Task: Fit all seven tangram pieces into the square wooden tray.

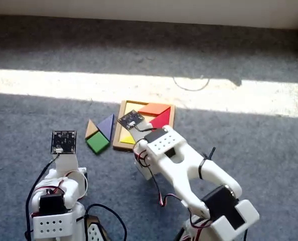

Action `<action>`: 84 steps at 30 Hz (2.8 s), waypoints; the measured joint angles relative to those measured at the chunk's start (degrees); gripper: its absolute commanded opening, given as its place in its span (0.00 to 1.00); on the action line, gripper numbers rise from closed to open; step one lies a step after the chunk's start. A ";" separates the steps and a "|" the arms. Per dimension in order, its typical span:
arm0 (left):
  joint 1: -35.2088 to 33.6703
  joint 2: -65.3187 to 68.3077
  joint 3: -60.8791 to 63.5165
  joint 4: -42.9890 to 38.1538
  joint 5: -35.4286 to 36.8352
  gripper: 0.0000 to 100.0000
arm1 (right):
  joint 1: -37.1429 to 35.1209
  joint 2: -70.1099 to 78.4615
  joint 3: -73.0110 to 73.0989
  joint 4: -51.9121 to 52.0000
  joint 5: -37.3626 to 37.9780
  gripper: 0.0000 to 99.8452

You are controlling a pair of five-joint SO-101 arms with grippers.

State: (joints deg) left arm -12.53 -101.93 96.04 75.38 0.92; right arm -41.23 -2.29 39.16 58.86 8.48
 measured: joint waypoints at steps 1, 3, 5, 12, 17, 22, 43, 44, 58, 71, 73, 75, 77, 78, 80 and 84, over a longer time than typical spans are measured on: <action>0.00 0.00 0.00 0.00 0.00 0.01 | 0.00 0.44 -0.62 0.00 -0.09 0.20; 0.00 0.00 0.00 0.00 0.00 0.01 | 0.00 0.97 -1.58 0.00 -0.18 0.20; 0.00 0.00 0.00 0.00 0.00 0.01 | 0.00 1.05 -2.37 0.00 -0.18 0.20; 0.00 0.00 0.00 0.00 0.00 0.01 | 0.00 1.05 -3.25 -0.09 -0.18 0.20; 0.00 0.00 0.00 0.00 0.00 0.01 | 0.00 1.05 -3.25 -0.09 -0.18 0.20; 0.00 0.00 0.00 0.00 0.00 0.01 | -0.26 1.05 -3.25 -2.46 -0.18 0.19; 0.00 0.00 0.00 0.00 0.00 0.01 | -0.88 3.69 -3.43 -2.73 2.29 0.19; 0.00 0.00 0.00 0.00 0.00 0.01 | -0.88 3.96 -3.52 -2.73 2.55 0.19; 0.00 0.00 0.00 0.00 0.00 0.01 | -0.44 4.66 -4.31 -1.41 3.43 0.07; 0.00 0.00 0.00 0.00 0.00 0.01 | -0.88 -9.58 -4.13 2.46 1.32 0.07; 0.00 0.00 0.00 0.00 0.00 0.01 | -0.88 -9.05 -6.33 2.55 -2.11 0.07; 0.00 0.00 0.00 0.00 0.00 0.01 | -0.88 -7.21 -9.49 2.55 -5.80 0.07; 0.00 0.00 0.00 0.00 0.00 0.01 | -1.05 -3.96 -13.01 2.55 -9.41 0.07; 0.00 0.00 0.00 0.00 0.00 0.01 | -1.05 -2.11 -14.95 2.55 -11.52 0.07; 0.00 0.00 0.00 0.00 0.00 0.01 | -1.05 1.49 -18.90 2.55 -15.82 0.07; 0.00 0.00 0.00 0.00 0.00 0.01 | -1.05 9.14 -27.25 2.55 -24.62 0.07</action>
State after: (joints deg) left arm -12.53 -101.93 96.04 75.38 0.92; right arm -42.29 6.86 11.91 61.41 -16.13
